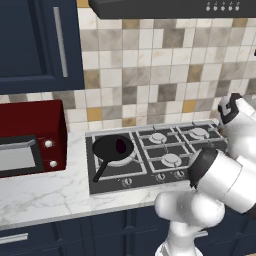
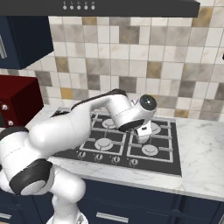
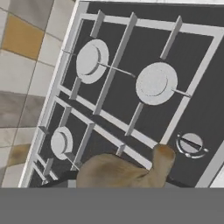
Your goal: Put the garlic and eggplant in the pan. Then turn on the front left burner and set the heat to medium.
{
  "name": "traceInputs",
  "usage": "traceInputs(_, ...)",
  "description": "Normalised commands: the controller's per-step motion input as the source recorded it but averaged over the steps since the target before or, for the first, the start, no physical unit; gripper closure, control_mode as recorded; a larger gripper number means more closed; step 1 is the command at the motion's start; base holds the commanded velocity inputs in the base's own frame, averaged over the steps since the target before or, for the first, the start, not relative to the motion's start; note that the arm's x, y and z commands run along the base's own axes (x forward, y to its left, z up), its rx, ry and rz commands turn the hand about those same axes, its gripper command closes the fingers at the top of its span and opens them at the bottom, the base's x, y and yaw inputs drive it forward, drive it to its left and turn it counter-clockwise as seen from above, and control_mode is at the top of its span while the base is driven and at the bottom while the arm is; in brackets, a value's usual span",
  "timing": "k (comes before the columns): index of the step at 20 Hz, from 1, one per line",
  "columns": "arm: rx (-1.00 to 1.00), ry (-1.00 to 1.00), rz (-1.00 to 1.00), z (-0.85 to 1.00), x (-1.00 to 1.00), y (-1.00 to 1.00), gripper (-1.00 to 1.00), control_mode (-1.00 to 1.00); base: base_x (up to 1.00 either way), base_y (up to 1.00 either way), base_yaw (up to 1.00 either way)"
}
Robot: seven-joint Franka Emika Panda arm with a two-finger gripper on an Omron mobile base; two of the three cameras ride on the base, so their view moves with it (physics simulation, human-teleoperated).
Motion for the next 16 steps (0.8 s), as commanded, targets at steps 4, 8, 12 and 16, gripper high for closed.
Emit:
traceInputs(4,-0.13,0.01,0.12,0.39,0.0,1.0,1.0,-1.0,0.0,0.0,0.0)
traceInputs(8,-0.06,0.0,0.24,0.12,0.0,1.0,1.0,-1.0,0.0,0.0,0.0)
traceInputs(12,0.0,0.01,0.39,0.09,0.05,0.89,1.0,-1.0,0.0,0.0,0.0)
traceInputs(16,-0.02,0.05,0.49,0.22,0.37,0.81,1.0,-1.0,0.0,0.0,0.0)
